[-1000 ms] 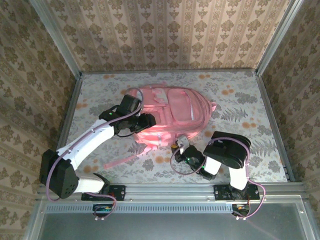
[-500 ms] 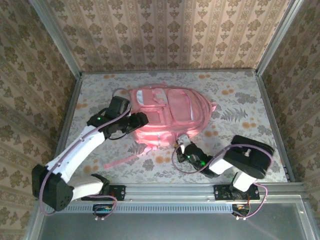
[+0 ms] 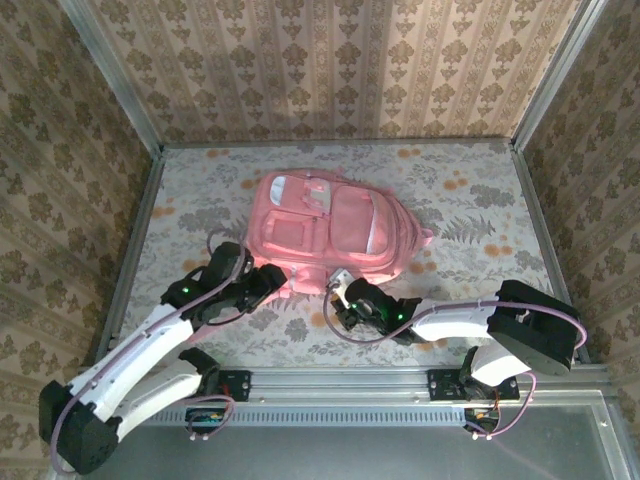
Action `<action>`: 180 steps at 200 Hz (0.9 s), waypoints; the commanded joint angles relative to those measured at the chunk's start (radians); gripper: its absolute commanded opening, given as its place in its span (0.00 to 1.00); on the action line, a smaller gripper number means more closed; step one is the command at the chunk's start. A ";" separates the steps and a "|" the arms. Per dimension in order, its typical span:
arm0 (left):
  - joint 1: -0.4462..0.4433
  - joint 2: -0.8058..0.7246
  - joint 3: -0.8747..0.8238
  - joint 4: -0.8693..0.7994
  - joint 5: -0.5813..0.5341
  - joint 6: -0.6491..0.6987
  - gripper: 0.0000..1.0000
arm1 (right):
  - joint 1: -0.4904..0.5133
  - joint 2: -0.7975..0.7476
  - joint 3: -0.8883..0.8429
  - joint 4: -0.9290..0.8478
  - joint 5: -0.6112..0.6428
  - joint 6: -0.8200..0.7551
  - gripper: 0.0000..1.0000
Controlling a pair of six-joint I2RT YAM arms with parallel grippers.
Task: Pack books, pencil case, and school supplies into a backpack
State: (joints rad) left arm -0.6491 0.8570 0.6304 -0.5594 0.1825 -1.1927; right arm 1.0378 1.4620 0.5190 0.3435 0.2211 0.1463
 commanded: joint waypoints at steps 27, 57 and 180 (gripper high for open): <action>-0.014 0.117 0.000 0.188 -0.068 -0.040 0.62 | 0.039 0.022 0.086 -0.008 -0.019 -0.056 0.00; -0.002 0.229 0.003 0.246 -0.063 -0.024 0.57 | 0.046 0.013 0.077 -0.002 0.002 -0.059 0.00; 0.011 0.012 -0.098 0.107 -0.136 -0.046 0.56 | 0.044 0.042 0.067 0.020 0.036 -0.059 0.00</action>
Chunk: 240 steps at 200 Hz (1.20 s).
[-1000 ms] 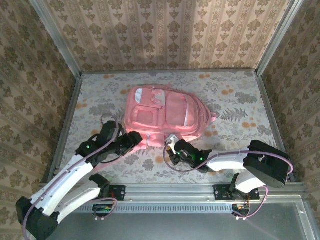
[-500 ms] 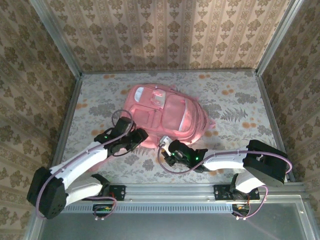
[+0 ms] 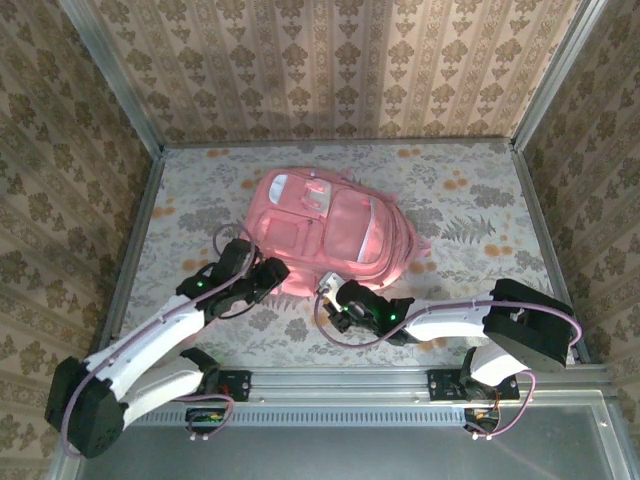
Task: Pack books, pencil case, and school supplies into a backpack
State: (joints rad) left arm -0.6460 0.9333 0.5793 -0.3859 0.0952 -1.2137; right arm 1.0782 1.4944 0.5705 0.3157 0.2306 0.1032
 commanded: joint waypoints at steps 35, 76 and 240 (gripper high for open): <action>0.037 -0.034 -0.056 -0.036 -0.028 -0.021 0.55 | 0.003 0.008 0.017 0.046 0.024 -0.016 0.00; 0.039 0.043 -0.058 0.025 -0.022 -0.018 0.52 | 0.003 0.005 0.021 0.041 0.019 -0.016 0.00; 0.092 0.141 -0.035 0.163 -0.074 0.015 0.16 | 0.004 0.003 -0.007 0.021 0.072 0.024 0.00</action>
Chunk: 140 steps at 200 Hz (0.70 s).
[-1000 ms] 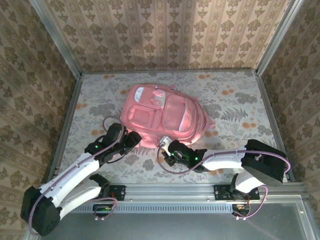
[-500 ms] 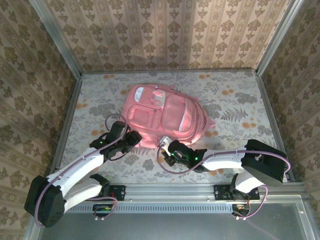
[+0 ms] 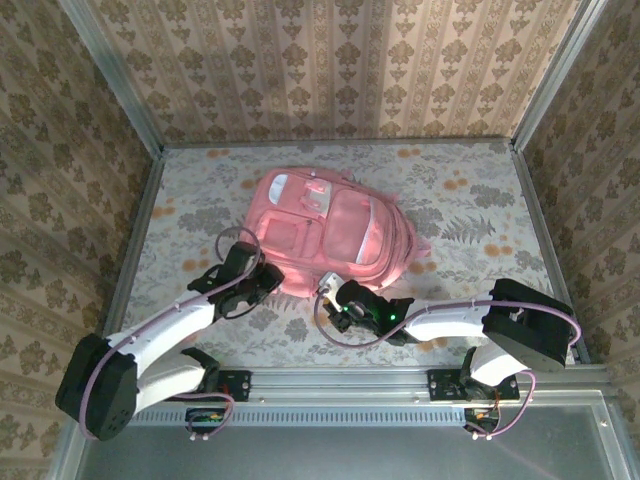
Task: Pack books, pencil case, and school supplies into a backpack
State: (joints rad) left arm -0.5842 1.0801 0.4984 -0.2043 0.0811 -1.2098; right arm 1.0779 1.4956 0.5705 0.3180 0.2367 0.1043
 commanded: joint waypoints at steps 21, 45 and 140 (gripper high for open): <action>0.059 -0.047 0.080 -0.077 -0.130 0.019 0.00 | 0.004 -0.010 -0.048 0.012 0.113 0.063 0.00; 0.103 -0.087 0.088 -0.105 -0.156 0.008 0.00 | 0.004 -0.034 -0.094 0.005 0.178 0.091 0.00; 0.120 -0.085 0.075 -0.035 -0.040 -0.070 0.00 | 0.007 -0.083 -0.120 0.095 -0.103 0.010 0.16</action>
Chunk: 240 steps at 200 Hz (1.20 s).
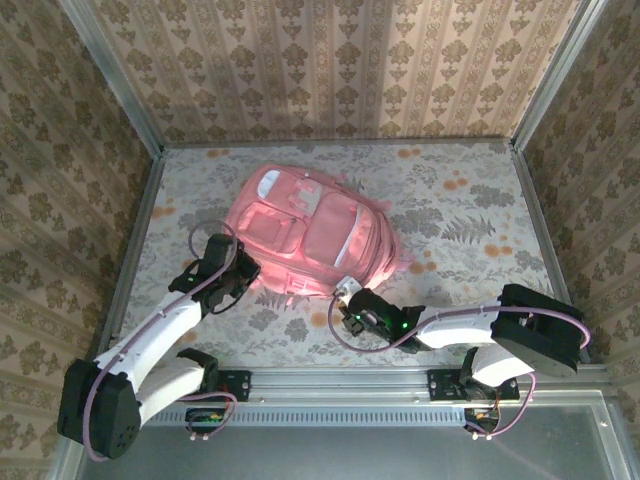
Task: Pack books, pencil case, and school supplies into a backpack
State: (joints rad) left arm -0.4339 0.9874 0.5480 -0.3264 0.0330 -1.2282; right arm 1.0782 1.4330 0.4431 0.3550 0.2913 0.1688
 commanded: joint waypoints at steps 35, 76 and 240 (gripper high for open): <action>-0.182 0.031 0.093 0.108 -0.028 -0.110 0.00 | 0.005 -0.036 -0.107 0.265 -0.194 -0.115 0.37; -0.289 0.088 0.170 0.130 -0.055 -0.176 0.00 | 0.005 -0.002 -0.220 0.495 -0.135 -0.140 0.54; -0.448 0.189 0.235 0.160 -0.152 -0.225 0.00 | -0.052 0.345 -0.202 0.966 0.172 -0.171 0.61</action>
State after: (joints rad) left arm -0.8688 1.1919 0.7609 -0.2874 -0.1253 -1.4239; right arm 1.0283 1.7916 0.2169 1.2499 0.4568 0.0238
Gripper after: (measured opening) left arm 0.065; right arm 0.625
